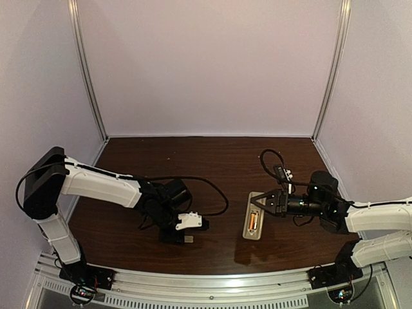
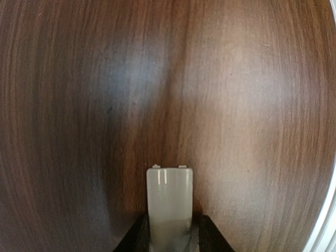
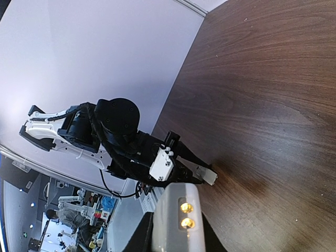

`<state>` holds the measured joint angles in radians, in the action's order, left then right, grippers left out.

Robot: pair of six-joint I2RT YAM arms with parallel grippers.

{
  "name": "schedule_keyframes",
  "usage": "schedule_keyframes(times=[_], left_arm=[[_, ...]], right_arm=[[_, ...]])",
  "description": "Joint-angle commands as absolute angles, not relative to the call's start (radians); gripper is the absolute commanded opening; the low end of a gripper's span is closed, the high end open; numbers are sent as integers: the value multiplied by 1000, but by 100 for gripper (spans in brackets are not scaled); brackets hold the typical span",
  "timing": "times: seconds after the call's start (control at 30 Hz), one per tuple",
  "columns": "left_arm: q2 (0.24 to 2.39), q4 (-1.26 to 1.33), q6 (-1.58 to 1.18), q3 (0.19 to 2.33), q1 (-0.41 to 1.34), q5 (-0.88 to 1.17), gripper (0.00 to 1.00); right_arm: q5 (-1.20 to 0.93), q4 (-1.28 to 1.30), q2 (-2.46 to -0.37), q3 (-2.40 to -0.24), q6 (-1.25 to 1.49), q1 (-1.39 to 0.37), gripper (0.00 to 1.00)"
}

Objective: Load the batteries into the remote control
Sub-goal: Pick up the battery cover from the center of the board, then load the battery cover onto the remote control without the battery cover.

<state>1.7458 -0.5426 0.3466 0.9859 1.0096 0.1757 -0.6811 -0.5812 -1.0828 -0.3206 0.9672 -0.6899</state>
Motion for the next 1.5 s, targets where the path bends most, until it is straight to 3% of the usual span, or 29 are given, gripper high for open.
schedule_keyframes(times=[0.0,0.3,0.53,0.8,1.47], left_arm=[[1768,-550,353,986,1011,187,30],[1644,-496,118,1026,1047,149,9],[1492,-314,-323,1054,1097,110,8],[1567,-302,-591,1193,1225,-19,8],[1841,-410,-714,1458,1304,-96,10]], right_arm=[[-692,-617,-1072,-309,957,-678,0],[-604,-652,-1101,-266,957,-677,0],[-503,-842,-1197,-239,1045,-684,0],[-381,-946,-1265,-238,1094,-745,0],[-241,-985,-1266,-204,1129,-820,0]])
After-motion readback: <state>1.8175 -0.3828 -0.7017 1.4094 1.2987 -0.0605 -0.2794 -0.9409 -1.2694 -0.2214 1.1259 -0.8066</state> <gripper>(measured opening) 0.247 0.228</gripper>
